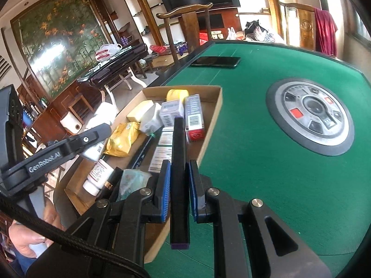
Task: Organize objects
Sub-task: 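Carry the medicine bottle and marker into the box and open both grippers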
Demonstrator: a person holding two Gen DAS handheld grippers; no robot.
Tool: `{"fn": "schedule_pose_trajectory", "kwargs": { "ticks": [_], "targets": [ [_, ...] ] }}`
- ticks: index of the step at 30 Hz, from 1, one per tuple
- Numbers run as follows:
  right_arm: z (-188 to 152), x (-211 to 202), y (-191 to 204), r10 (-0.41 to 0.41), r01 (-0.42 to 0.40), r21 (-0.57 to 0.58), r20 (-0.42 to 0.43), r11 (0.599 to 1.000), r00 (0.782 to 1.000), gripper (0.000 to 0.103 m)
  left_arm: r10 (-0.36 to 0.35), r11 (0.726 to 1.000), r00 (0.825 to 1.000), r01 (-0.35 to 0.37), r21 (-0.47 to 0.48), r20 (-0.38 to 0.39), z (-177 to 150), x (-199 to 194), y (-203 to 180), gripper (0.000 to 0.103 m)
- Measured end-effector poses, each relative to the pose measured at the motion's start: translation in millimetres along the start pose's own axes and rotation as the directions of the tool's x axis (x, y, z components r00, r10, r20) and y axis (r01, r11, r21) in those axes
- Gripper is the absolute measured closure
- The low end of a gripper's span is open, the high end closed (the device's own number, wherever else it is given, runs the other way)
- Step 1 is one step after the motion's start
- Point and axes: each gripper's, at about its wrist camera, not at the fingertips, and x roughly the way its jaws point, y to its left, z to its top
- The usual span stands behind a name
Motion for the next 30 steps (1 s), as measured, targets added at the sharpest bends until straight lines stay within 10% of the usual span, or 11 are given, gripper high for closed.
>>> {"fn": "schedule_pose_trajectory", "kwargs": {
  "ticks": [30],
  "targets": [
    [19,60,37,-0.027,0.024,-0.05,-0.075,0.998,0.997,0.09,0.01,1.0,0.997,-0.012,-0.022,-0.082,-14,35,18,0.073]
  ]
}}
